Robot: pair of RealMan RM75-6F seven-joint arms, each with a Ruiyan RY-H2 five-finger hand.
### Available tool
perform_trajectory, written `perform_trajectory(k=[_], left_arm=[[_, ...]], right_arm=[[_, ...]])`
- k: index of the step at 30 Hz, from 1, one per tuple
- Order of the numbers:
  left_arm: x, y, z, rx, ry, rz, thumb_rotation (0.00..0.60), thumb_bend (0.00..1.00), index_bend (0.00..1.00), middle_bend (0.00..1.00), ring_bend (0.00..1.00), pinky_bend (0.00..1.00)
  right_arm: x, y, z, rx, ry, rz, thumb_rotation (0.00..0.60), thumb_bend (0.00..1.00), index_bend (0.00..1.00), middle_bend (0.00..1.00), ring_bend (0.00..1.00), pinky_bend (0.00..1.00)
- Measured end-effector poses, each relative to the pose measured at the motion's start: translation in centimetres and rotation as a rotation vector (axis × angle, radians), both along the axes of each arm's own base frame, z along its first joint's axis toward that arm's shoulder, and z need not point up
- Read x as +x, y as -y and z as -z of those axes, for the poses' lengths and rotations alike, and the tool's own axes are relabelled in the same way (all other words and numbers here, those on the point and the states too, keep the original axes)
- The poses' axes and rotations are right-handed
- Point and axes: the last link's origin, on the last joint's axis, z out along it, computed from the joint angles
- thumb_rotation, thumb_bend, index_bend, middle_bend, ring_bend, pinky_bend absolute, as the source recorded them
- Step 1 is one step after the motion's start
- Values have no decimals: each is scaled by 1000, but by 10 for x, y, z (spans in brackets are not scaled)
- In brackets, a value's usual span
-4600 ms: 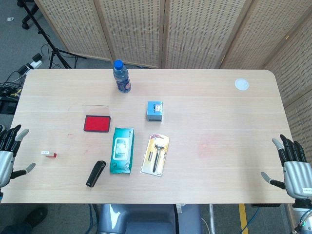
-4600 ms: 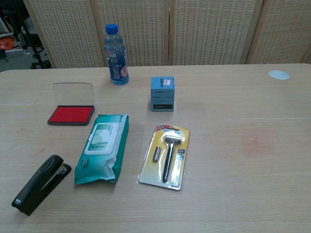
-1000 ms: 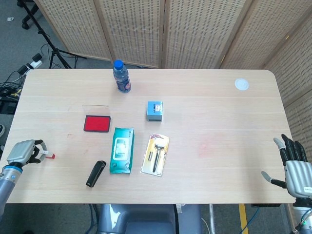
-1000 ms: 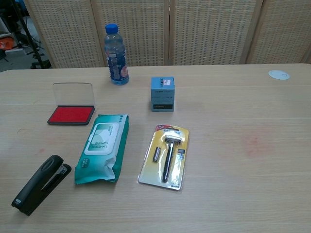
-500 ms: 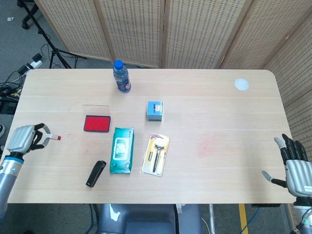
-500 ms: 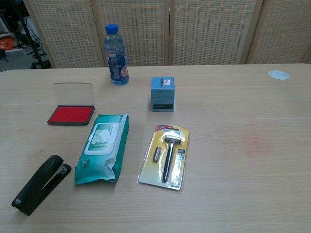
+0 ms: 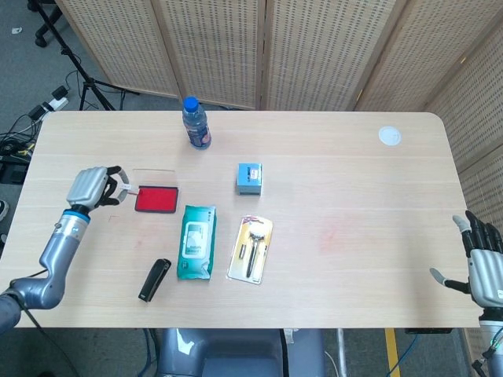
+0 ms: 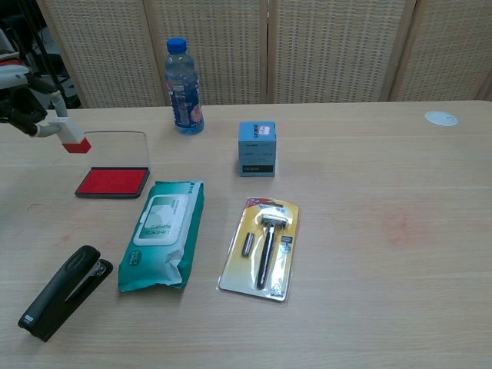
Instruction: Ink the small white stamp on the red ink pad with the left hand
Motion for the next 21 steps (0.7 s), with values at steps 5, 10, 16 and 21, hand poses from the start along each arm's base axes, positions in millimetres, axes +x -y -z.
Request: perform_trajectory(k=[5, 10, 16, 21], left_arm=[[9, -21, 22, -40, -26, -37, 600, 438, 596, 973, 1000, 956], [16, -34, 42, -60, -58, -51, 600, 439, 596, 973, 1000, 956], [19, -33, 55, -70, -64, -49, 600, 439, 597, 973, 1000, 956], [18, -26, 57, -64, -75, -18, 600, 439, 597, 973, 1000, 956]], right_arm=[[-8, 6, 1, 6, -3, 37, 600, 104, 0, 0, 0, 0], [-16, 11, 1, 7, -7, 66, 600, 104, 0, 0, 0, 0], [-18, 13, -1, 2, -2, 74, 600, 103, 0, 0, 0, 0], [-20, 13, -1, 5, 3, 80, 600, 105, 0, 0, 0, 0]])
